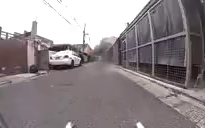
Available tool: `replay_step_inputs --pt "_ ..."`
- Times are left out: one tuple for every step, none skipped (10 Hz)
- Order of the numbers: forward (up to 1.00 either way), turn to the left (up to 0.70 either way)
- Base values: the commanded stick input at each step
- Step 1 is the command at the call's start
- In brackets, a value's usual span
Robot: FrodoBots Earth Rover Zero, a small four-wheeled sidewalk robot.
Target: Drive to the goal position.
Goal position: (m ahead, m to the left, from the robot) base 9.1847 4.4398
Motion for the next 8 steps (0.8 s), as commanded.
replay_step_inputs --pt "0.68 0.0" --pt "0.68 0.0" --pt "0.68 0.0" --pt "0.68 0.0" --pt "0.68 0.0" --pt "0.68 0.0" --pt "0.68 0.0" --pt "0.68 0.0"
